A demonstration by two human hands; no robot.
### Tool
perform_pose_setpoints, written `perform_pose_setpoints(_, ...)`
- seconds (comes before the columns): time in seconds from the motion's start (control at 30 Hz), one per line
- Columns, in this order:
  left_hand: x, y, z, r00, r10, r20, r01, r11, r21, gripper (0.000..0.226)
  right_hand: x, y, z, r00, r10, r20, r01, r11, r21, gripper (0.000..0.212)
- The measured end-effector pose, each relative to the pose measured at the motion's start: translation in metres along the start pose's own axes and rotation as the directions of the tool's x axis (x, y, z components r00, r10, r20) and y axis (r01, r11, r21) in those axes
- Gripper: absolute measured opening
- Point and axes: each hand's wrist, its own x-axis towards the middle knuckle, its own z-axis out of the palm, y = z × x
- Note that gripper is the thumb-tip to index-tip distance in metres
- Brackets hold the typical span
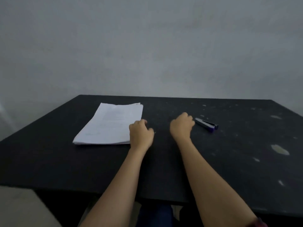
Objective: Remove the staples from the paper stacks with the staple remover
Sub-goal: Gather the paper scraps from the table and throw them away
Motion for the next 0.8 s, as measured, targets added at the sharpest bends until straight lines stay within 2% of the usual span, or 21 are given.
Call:
perform_pose_setpoints(0.07, 0.009, 0.002, 0.009, 0.992, -0.001, 0.129, -0.027, 0.976, 0.216, 0.043, 0.022, 0.016, -0.01, 0.998, 0.065, -0.013, -0.066, 0.953, -0.295, 0.043)
perform_pose_setpoints(0.17, 0.019, 0.002, 0.014, 0.982, -0.023, 0.188, -0.059, 0.906, 0.42, 0.037, 0.046, 0.037, -0.015, 0.995, 0.097, -0.011, -0.09, 0.87, -0.485, 0.057)
perform_pose_setpoints(0.3, 0.023, 0.002, 0.013, 0.979, -0.064, 0.195, -0.049, 0.85, 0.525, 0.026, 0.064, 0.048, -0.017, 0.987, 0.161, -0.022, -0.15, 0.855, -0.497, 0.047)
perform_pose_setpoints(0.4, 0.025, 0.002, 0.014, 0.975, -0.077, 0.21, -0.058, 0.82, 0.57, 0.022, 0.07, 0.048, -0.018, 0.988, 0.157, -0.007, -0.136, 0.829, -0.543, 0.035)
perform_pose_setpoints(0.47, 0.028, 0.0, 0.013, 0.971, -0.089, 0.221, -0.056, 0.818, 0.573, 0.021, 0.073, 0.045, -0.014, 0.995, 0.101, 0.025, -0.07, 0.824, -0.562, 0.033)
perform_pose_setpoints(0.53, 0.032, 0.0, 0.01, 0.968, -0.102, 0.228, -0.046, 0.823, 0.566, 0.021, 0.076, 0.036, -0.007, 0.99, -0.067, 0.121, 0.124, 0.82, -0.558, 0.037)
perform_pose_setpoints(0.6, 0.035, 0.001, 0.007, 0.961, -0.115, 0.253, -0.045, 0.834, 0.55, 0.023, 0.077, 0.026, 0.003, 0.915, -0.285, 0.286, 0.39, 0.81, -0.438, 0.039)
perform_pose_setpoints(0.67, 0.037, 0.003, 0.006, 0.953, -0.119, 0.278, -0.05, 0.845, 0.532, 0.024, 0.075, 0.015, 0.012, 0.783, -0.442, 0.438, 0.582, 0.769, -0.265, 0.038)
perform_pose_setpoints(0.73, 0.038, 0.005, 0.005, 0.956, -0.1, 0.275, -0.055, 0.862, 0.505, 0.02, 0.071, 0.007, 0.021, 0.643, -0.535, 0.548, 0.709, 0.686, -0.162, 0.037)
perform_pose_setpoints(0.8, 0.04, 0.007, 0.007, 0.968, -0.061, 0.245, -0.058, 0.89, 0.452, 0.023, 0.067, 0.003, 0.028, 0.548, -0.566, 0.616, 0.77, 0.629, -0.107, 0.039)
